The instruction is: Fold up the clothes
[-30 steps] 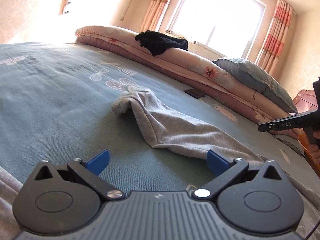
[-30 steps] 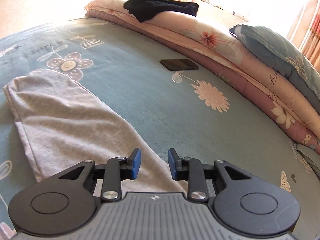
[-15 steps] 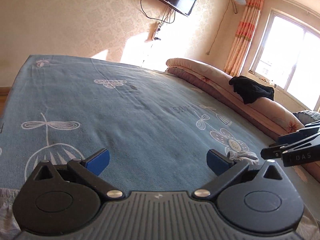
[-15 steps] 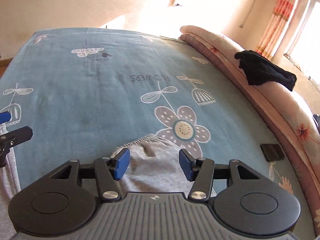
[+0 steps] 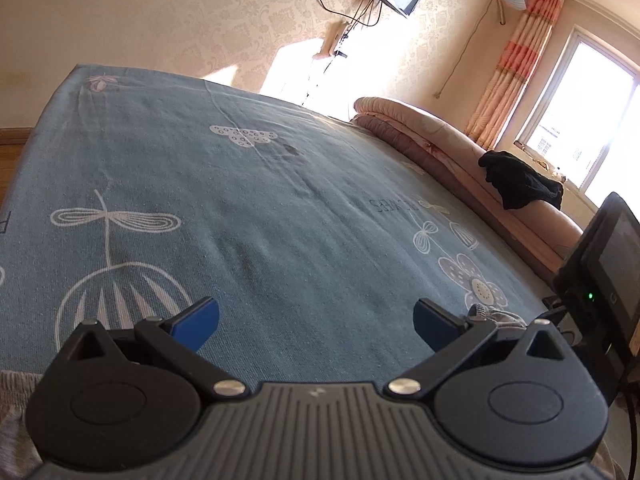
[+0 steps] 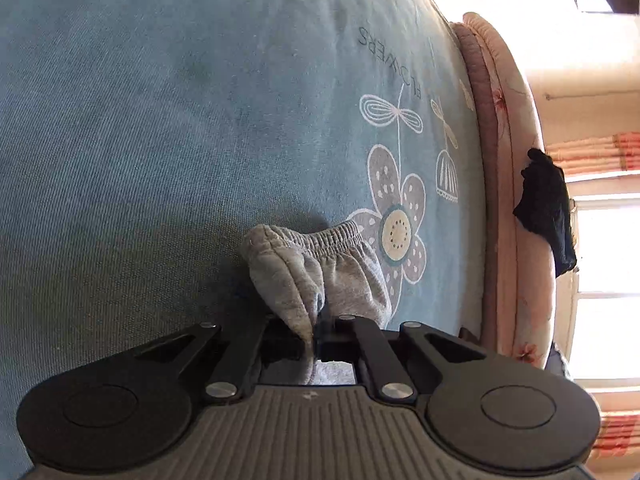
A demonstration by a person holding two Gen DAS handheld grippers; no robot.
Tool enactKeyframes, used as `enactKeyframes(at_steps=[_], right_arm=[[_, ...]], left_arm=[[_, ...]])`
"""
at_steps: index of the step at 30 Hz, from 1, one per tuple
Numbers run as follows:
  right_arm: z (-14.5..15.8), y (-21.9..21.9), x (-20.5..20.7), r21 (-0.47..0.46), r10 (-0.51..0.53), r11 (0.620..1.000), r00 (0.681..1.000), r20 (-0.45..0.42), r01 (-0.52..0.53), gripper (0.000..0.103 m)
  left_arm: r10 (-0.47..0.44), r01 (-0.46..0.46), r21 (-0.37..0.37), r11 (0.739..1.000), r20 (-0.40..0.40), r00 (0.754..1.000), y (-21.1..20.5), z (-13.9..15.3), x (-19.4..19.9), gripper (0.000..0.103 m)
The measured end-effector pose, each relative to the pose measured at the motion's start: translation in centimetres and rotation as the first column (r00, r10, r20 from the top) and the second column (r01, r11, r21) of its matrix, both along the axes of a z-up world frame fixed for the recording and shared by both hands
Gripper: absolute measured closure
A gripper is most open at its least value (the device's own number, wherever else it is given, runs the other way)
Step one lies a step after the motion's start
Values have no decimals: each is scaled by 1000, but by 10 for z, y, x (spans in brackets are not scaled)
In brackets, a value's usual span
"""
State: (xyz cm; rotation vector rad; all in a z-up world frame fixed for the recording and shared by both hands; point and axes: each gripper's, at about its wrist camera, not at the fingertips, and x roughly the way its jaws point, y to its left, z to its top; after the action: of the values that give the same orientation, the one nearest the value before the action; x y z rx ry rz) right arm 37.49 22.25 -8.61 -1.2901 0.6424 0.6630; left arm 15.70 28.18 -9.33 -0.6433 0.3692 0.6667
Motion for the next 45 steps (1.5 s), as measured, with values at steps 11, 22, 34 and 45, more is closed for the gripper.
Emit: enactKeyframes(at_steps=[11,22,34,45], right_arm=[[84,-65,107,590,-278,618,847,-454,519,97],[128,-114,133,820,-310,291,859,-407,493,97],[62,-41,107,577,-178,651,838,-516,493,76],[49,-24,63,433,-91,826,843,-530,362,34]], left_arm=[[-14,14,-38,999,1,1000,2,-5,1,0],[-28,28,-60,998,6,1000,2,-7,2,0],[-29,30,-65,997,16,999,3,-6,0,0],[-57,58,-57,997,16,998,-2,-5,4,0]])
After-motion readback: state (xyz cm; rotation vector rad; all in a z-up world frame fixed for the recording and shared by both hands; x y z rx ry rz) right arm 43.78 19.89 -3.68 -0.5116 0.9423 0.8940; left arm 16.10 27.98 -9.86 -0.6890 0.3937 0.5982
